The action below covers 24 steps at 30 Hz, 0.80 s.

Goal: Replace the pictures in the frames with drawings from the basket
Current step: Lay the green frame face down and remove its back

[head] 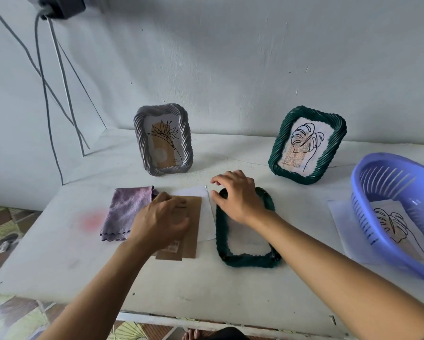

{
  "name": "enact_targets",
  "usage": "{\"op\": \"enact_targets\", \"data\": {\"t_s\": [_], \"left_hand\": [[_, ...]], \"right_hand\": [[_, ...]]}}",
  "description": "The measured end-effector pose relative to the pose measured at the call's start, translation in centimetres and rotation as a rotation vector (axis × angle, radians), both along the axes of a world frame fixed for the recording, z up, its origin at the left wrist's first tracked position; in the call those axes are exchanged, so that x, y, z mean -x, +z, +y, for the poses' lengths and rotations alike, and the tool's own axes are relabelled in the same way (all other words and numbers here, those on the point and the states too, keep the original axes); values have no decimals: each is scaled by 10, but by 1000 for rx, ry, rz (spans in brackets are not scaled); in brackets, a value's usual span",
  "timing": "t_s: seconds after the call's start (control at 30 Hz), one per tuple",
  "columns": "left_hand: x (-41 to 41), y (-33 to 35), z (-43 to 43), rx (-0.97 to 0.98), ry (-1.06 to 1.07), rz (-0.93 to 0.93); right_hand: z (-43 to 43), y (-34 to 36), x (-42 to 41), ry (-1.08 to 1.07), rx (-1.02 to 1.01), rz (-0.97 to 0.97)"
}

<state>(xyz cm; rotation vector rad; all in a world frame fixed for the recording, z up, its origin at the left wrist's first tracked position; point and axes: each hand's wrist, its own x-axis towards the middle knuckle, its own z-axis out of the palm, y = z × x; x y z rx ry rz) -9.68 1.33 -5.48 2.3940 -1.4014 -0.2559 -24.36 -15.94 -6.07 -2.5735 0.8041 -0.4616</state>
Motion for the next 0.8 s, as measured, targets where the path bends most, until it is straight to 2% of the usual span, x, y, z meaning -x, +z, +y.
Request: {"op": "enact_targets", "data": {"t_s": [0.13,0.2,0.47,0.8], "left_hand": [[-5,-4,0,98,26,48],[-6,-6,0,144,42,59],[-11,-7,1,263,35,115],[-13,-6,2,284,42,124]], "right_hand": [[-3,-3,-22,17,54,211],[-5,-5,-27,21,69,258],[-10,-9,-36,-2,9,224],[-8,-8,-44,-18,-68,204]]}}
